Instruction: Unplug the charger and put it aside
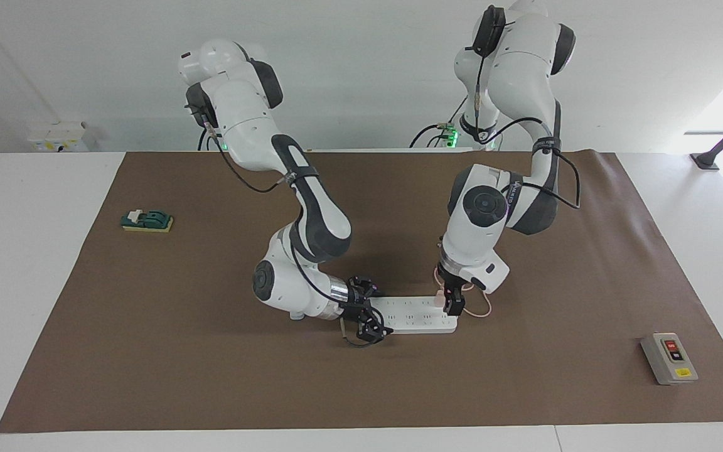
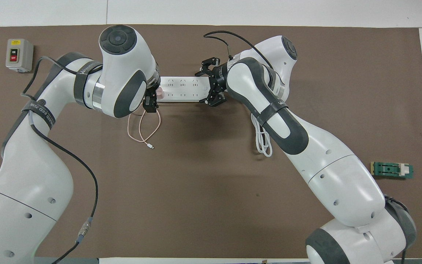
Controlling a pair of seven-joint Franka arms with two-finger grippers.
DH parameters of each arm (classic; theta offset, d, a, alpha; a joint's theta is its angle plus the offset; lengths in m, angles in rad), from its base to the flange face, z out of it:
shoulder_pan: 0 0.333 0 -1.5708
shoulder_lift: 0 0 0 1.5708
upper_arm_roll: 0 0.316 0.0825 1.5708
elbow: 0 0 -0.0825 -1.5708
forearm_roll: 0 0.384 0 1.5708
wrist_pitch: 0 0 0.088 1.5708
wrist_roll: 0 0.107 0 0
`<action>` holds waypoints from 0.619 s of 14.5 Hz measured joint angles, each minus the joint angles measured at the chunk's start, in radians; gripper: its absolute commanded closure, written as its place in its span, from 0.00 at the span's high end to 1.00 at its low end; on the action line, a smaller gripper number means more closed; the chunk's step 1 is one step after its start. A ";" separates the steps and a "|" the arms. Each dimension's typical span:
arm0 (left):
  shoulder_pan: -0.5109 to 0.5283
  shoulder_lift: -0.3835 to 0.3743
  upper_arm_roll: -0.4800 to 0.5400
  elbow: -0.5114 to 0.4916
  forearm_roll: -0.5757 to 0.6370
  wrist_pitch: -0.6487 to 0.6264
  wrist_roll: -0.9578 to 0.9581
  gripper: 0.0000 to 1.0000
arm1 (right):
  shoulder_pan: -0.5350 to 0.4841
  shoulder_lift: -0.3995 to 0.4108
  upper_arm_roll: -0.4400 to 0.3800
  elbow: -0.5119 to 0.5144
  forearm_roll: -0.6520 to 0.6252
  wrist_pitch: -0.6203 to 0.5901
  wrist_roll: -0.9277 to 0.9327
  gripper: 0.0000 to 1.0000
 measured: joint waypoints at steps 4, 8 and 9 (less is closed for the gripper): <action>0.000 0.009 0.000 0.000 0.022 0.031 -0.010 1.00 | 0.000 0.007 0.001 -0.001 0.000 0.005 -0.009 0.72; 0.000 0.016 0.000 0.000 0.038 0.037 -0.022 1.00 | 0.000 0.006 0.001 -0.001 0.001 0.006 -0.001 0.35; 0.000 0.017 0.000 0.000 0.038 0.038 -0.022 1.00 | 0.000 0.006 0.001 -0.001 0.001 0.006 -0.001 0.35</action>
